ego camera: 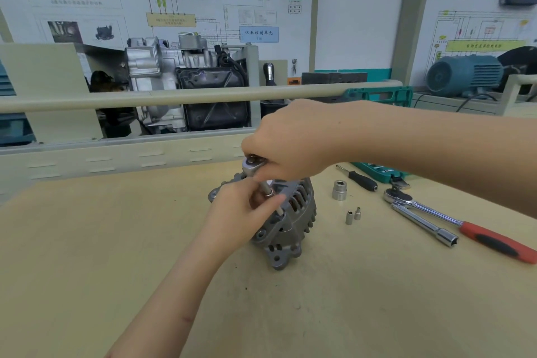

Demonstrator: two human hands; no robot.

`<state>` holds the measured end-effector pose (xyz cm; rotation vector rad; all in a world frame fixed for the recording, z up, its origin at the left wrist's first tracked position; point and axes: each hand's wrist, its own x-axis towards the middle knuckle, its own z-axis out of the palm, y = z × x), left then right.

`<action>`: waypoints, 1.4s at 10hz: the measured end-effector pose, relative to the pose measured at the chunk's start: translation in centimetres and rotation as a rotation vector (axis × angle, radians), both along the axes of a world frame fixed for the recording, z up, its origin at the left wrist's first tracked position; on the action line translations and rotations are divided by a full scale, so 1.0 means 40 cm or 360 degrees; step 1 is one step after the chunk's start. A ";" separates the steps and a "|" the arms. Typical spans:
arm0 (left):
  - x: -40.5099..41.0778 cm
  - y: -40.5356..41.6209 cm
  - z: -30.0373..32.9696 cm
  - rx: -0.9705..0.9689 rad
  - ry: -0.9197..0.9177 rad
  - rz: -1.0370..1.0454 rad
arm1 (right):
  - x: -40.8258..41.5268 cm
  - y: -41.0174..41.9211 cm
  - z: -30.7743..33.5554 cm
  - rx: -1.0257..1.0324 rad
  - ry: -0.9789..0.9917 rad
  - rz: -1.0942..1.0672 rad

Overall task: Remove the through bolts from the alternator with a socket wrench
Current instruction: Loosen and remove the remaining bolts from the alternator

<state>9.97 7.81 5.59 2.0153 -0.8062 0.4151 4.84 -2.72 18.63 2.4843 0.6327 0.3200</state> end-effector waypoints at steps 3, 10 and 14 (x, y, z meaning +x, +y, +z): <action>0.001 -0.002 -0.004 -0.0038 0.0048 -0.0017 | 0.015 0.000 0.003 -0.0041 0.0065 0.0057; -0.005 -0.009 0.001 -0.0173 0.0050 -0.0006 | -0.021 -0.008 0.017 0.0059 0.0036 -0.0035; -0.004 -0.008 0.001 -0.0151 0.0077 -0.0030 | -0.010 0.006 0.005 -0.0036 0.0066 -0.0039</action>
